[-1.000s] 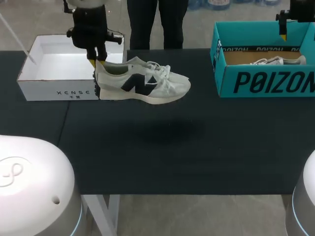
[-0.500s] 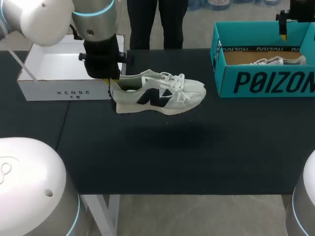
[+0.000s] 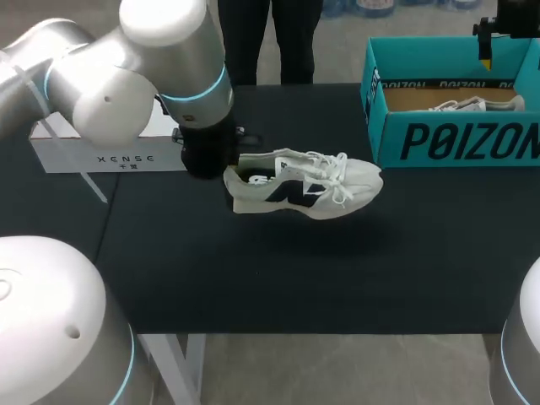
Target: Take the shoe out of the shoebox, open the shoe tongue, remove and reinsert the insole, then place the shoe into the shoebox
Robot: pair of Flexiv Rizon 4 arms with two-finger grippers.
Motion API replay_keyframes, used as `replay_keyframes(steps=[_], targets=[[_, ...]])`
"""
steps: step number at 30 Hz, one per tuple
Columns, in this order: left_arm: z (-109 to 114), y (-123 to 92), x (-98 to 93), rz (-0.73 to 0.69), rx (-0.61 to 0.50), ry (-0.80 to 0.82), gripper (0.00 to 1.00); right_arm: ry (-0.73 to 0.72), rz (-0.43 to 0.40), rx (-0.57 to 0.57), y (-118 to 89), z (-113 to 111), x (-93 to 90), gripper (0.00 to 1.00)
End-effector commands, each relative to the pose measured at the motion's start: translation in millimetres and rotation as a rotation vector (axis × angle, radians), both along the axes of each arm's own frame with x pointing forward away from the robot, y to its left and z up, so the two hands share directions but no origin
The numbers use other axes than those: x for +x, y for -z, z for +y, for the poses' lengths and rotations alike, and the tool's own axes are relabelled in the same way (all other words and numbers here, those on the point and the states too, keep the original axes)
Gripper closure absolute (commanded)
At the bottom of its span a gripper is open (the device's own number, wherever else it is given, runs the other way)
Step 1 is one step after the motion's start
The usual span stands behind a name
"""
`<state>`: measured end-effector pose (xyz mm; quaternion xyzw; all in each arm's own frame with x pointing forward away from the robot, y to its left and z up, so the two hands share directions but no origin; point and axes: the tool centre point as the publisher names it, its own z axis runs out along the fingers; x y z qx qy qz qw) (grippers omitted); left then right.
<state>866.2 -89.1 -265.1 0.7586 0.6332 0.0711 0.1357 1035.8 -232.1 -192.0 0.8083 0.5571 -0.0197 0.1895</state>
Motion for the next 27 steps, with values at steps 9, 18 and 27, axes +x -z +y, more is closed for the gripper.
replay_keyframes(steps=[9,18,27], targets=[[-42.1,47.4,-3.6,0.104,0.026,-0.027,1.00,0.000,-0.002,0.000,0.1,-0.1,-0.6,0.00],[-49.5,66.2,-7.0,0.125,0.047,-0.042,1.00,0.000,-0.002,0.000,0.1,-0.1,-0.6,0.00],[-49.3,73.3,-7.3,0.119,0.060,-0.047,1.00,0.000,-0.002,0.000,0.1,-0.1,-0.6,0.00]])
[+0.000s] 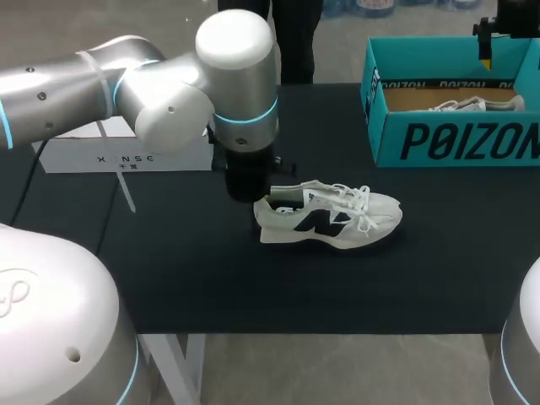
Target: Take the shoe out of the shoebox, open the shoe tongue, remove and reinsert the insole, then place the shoe into the shoebox
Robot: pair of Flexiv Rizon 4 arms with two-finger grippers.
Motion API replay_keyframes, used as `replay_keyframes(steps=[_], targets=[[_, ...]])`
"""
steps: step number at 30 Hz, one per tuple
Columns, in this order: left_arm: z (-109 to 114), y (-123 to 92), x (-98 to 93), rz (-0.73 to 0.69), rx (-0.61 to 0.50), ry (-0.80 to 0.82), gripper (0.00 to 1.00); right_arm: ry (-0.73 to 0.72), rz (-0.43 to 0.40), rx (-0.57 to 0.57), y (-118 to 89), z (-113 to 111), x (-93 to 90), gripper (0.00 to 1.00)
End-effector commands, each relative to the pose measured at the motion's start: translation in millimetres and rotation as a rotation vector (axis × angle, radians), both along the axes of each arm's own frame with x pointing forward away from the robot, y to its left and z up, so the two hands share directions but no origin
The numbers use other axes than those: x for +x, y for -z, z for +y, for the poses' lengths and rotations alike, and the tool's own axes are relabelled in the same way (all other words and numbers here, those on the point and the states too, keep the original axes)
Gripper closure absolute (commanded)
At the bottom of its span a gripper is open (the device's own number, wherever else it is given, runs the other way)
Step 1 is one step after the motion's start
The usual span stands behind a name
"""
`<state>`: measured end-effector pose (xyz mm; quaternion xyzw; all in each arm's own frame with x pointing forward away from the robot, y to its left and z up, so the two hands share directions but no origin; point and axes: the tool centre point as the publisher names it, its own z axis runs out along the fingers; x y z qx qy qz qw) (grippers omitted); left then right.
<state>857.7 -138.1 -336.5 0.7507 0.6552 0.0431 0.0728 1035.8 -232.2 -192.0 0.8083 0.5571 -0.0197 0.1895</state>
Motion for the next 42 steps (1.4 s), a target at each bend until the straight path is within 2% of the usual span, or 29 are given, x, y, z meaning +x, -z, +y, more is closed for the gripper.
replay_keyframes(steps=[1,13,24,25,26,30,35,39,42], targets=[[0.0,2.9,1.2,-0.009,0.006,-0.002,1.00,0.000,-0.002,0.000,0.1,0.0,-0.6,0.00],[-4.7,22.3,-5.6,-0.004,0.030,0.007,1.00,0.000,-0.002,0.000,0.1,0.0,-0.6,0.00],[-5.3,27.4,-8.0,-0.009,0.050,-0.002,1.00,0.000,-0.002,0.000,0.1,0.0,-0.6,0.00],[-4.7,27.4,-7.9,-0.008,0.054,-0.002,0.46,0.000,-0.002,0.000,0.1,0.0,-0.6,0.00],[-3.7,26.8,-7.9,-0.015,0.064,-0.009,0.00,0.000,-0.002,0.000,0.1,0.0,-0.6,0.00],[4.1,14.6,-6.9,-0.040,0.050,-0.038,0.00,0.000,-0.002,0.000,0.1,0.0,-0.6,0.00],[20.4,-17.2,-1.4,-0.097,0.020,-0.083,0.00,0.000,-0.002,0.000,0.1,0.0,-0.6,0.00],[44.8,-48.2,7.7,-0.099,-0.049,-0.147,0.00,0.000,-0.002,0.000,0.1,0.0,-0.6,0.00],[70.8,-65.3,11.7,-0.039,-0.122,-0.199,0.00,0.000,-0.002,0.000,0.1,0.0,-0.6,0.00]])
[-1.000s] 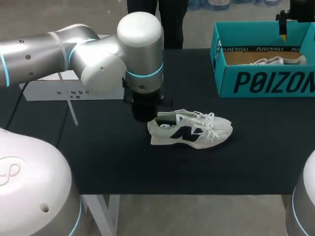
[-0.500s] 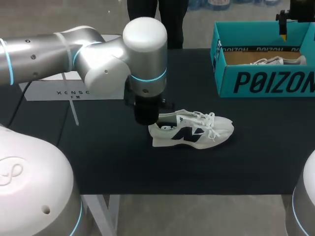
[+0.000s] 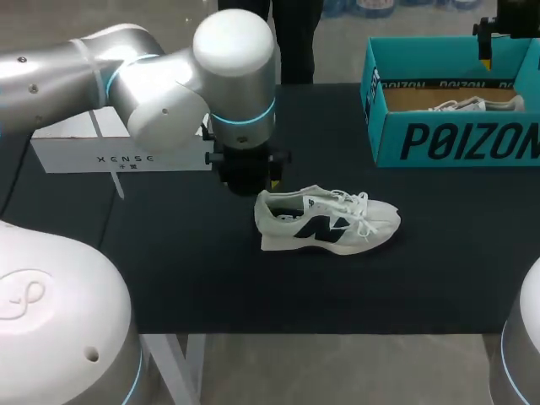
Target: Take the shoe out of the shoebox, open the shoe tongue, remove and reinsert the insole, then place the shoe into the shoebox
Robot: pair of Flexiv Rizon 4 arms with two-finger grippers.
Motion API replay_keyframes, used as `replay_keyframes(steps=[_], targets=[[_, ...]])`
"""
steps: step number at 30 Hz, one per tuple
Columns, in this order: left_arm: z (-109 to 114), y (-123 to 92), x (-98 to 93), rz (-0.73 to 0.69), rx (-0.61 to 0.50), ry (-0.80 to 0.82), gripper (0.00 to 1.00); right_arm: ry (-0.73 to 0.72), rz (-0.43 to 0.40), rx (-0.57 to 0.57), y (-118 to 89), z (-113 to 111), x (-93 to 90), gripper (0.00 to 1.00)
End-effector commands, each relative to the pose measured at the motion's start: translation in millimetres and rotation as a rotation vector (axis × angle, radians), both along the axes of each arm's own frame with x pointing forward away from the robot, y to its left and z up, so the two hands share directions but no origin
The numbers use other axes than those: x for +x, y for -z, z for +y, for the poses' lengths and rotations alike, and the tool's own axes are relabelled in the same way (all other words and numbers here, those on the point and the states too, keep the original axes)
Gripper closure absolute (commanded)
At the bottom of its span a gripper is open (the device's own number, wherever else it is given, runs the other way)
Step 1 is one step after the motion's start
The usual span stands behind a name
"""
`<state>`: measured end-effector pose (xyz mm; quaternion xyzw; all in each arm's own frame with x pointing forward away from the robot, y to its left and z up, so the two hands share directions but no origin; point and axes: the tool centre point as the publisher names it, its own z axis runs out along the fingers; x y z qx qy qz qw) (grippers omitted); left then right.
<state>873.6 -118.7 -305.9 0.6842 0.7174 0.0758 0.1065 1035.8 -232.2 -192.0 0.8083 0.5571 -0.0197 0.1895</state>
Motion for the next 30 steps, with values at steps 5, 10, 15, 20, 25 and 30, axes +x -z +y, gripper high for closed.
replay_keyframes(steps=[5,10,15,20,25,30], targets=[[97.6,-47.8,-9.8,0.174,-0.303,-0.092,0.00,0.000,-0.002,0.000,0.1,0.0,-0.5,0.00],[128.1,-46.6,-29.2,0.264,-0.469,-0.172,0.00,0.000,-0.002,0.000,0.1,0.0,-0.5,0.00],[138.7,-38.9,-46.3,0.271,-0.430,-0.196,0.00,0.000,-0.002,0.000,0.1,0.0,-0.5,0.00],[134.4,-41.2,-52.8,0.239,-0.297,-0.107,0.00,0.000,-0.002,0.000,0.1,0.0,-0.5,0.00],[134.4,-41.2,-52.8,0.239,-0.297,-0.107,0.00,0.000,-0.002,0.000,0.1,0.0,-0.5,0.00],[134.4,-41.2,-52.8,0.239,-0.297,-0.107,0.00,0.000,-0.002,0.000,0.1,0.0,-0.5,0.00]])
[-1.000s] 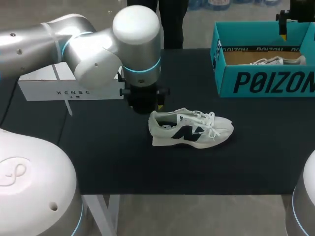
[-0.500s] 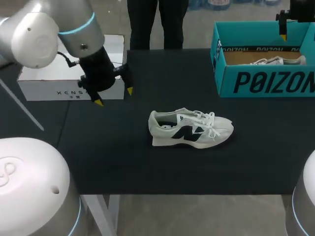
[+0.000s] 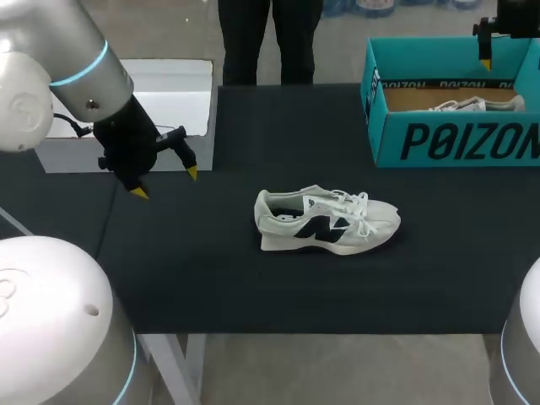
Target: Take the shoe out of the shoebox, open the shoe tongue, remove and reinsert the insole, then place the shoe into the shoebox
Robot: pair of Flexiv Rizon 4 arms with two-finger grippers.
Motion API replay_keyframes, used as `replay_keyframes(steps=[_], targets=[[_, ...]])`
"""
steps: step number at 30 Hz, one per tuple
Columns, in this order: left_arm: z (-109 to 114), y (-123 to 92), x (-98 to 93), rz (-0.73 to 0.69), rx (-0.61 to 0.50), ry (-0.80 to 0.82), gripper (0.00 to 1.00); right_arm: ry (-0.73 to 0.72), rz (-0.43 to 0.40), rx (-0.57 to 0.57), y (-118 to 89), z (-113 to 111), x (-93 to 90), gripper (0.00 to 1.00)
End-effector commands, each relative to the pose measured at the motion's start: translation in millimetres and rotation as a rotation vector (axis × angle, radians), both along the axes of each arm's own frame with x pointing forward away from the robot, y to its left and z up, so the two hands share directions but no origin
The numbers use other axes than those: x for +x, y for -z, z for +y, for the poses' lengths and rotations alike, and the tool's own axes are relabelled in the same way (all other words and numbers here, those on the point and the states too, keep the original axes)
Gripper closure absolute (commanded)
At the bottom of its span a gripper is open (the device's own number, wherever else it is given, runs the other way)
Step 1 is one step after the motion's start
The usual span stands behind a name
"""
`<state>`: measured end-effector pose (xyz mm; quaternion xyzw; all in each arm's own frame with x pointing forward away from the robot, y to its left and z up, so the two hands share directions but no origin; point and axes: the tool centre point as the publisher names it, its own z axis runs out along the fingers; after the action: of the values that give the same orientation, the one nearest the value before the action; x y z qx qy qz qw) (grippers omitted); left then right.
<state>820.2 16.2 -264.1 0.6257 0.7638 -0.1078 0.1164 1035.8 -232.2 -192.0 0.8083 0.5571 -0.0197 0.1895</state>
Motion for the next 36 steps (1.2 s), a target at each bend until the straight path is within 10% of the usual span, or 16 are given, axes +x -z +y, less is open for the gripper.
replay_keyframes(steps=[1,8,21,29,36], targets=[[-0.6,0.6,0.6,-0.001,0.002,0.001,0.00,0.000,-0.002,0.000,0.1,-0.1,-0.5,0.00],[-0.6,0.6,0.6,-0.001,0.002,0.001,0.00,0.000,-0.002,0.000,0.1,-0.1,-0.5,0.00],[39.7,11.0,-38.9,0.310,-0.595,-0.275,0.00,0.000,-0.002,0.000,0.1,-0.1,-0.5,0.00],[20.3,26.6,-43.7,0.612,-0.977,-0.325,0.00,0.000,-0.002,0.000,0.1,-0.1,-0.5,0.00],[-6.3,35.9,-35.2,0.809,-1.099,-0.384,0.00,0.000,-0.002,0.000,0.1,-0.1,-0.5,0.00]])
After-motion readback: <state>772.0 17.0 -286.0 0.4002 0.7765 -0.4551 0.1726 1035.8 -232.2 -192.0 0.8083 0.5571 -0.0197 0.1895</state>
